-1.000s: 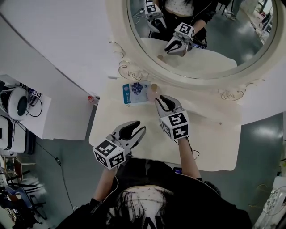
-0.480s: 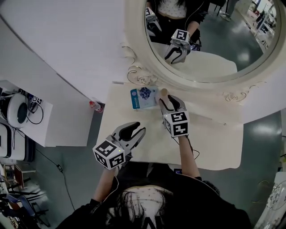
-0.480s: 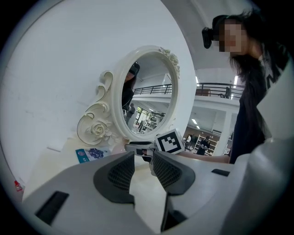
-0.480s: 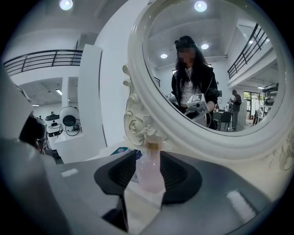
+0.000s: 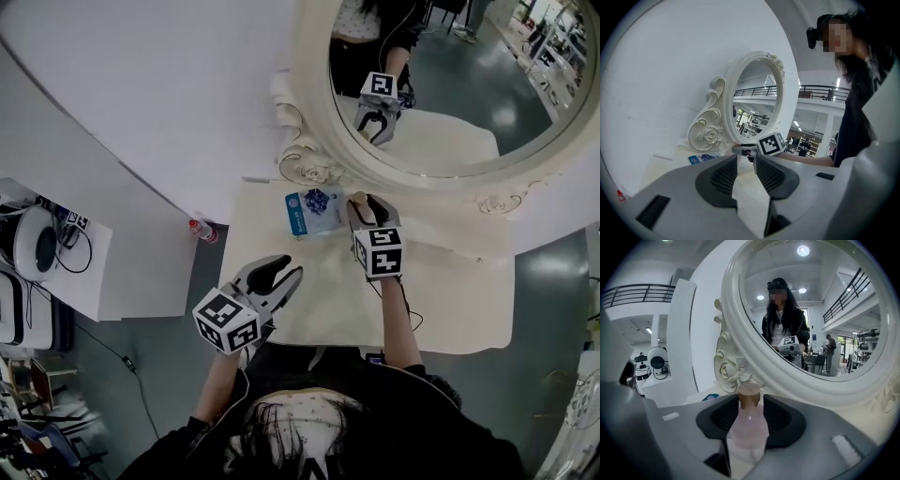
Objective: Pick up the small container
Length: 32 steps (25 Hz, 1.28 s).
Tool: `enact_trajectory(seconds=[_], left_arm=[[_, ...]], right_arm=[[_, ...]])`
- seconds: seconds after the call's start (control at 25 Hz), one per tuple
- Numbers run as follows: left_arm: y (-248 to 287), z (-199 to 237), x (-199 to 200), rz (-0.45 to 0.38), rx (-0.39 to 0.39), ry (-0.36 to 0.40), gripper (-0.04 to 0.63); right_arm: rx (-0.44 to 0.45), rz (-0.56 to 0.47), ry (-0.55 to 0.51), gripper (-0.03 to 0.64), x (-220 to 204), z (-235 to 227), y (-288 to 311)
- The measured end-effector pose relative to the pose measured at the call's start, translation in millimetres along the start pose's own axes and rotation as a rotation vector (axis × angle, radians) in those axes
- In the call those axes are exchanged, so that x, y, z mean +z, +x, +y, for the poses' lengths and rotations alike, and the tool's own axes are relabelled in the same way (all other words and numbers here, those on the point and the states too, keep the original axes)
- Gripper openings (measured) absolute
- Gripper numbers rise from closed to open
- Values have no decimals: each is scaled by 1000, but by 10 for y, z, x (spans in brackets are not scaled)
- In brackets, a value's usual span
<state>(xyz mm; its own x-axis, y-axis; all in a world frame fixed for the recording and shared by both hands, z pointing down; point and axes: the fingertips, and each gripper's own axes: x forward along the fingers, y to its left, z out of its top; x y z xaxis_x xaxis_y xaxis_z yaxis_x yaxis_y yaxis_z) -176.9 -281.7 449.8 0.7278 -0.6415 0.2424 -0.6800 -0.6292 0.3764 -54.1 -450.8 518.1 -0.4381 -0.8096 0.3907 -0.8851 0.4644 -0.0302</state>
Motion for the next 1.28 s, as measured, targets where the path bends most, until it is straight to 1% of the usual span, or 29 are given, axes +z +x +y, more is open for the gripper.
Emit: enact_trajectory(seconds=[0.44, 0.6, 0.68, 0.88, 1.0, 1.12, 1.2, 1.28], left_arm=[[-10, 211, 39, 18, -35, 6, 118], [21, 251, 39, 24, -47, 2, 118], [48, 257, 25, 32, -59, 0, 118], [123, 249, -42, 68, -87, -8, 118], [179, 260, -100, 94, -97, -19, 118], [248, 271, -168, 114, -106, -36, 120], [296, 264, -213, 120, -118, -65, 120], [353, 239, -266, 122, -137, -109, 129]], right_arm=[[-33, -1, 30, 161, 14, -8, 126], [-37, -8, 23, 160, 25, -11, 128], [-35, -11, 30, 147, 32, -12, 126], [-31, 5, 48, 144, 20, -5, 95], [-22, 9, 71, 144, 9, 25, 60], [7, 2, 95, 144, 42, 83, 7], [26, -10, 101, 144, 100, 142, -55], [45, -19, 104, 144, 156, 210, -136]])
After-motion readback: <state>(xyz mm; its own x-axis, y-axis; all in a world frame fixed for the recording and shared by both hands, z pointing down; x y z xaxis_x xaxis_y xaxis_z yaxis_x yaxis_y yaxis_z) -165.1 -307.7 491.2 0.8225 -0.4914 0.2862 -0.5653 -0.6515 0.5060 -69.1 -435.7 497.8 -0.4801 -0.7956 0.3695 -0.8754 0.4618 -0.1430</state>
